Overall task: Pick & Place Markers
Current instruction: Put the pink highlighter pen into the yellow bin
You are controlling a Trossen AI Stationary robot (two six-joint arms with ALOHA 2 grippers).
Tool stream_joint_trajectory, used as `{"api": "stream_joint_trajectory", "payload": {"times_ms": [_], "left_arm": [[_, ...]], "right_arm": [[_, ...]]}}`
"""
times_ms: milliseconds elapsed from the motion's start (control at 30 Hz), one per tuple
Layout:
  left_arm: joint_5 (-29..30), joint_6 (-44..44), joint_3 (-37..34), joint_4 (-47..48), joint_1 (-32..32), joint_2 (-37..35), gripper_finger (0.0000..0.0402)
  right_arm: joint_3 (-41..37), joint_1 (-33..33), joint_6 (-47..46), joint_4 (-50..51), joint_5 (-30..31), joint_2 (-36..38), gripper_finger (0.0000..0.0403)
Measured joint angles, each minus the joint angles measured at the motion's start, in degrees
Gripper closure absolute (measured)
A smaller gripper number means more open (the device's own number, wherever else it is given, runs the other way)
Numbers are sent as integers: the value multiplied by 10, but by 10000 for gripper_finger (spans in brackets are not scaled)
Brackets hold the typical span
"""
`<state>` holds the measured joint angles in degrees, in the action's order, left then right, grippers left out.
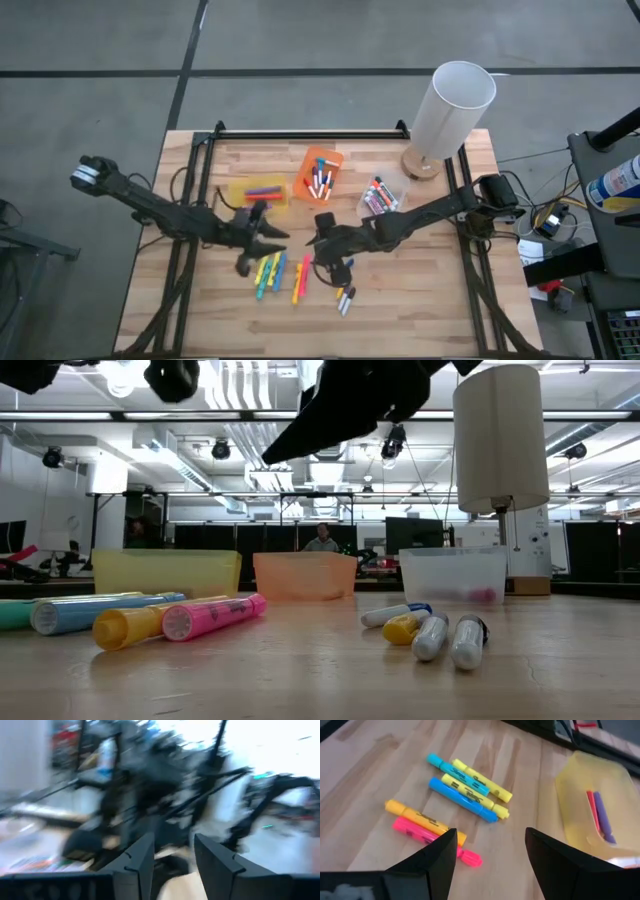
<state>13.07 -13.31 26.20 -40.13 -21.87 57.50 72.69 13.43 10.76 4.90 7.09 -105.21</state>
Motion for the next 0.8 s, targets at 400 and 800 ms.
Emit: {"api": "stream_joint_trajectory", "payload": {"times_ms": [400, 800], "left_arm": [[-215, -12, -4, -81, -1, -9, 266], [-222, -11, -13, -85, -3, -23, 266]], "right_arm": [[28, -12, 52, -22, -71, -71, 177], [155, -18, 93, 116, -110, -181, 177]]}}
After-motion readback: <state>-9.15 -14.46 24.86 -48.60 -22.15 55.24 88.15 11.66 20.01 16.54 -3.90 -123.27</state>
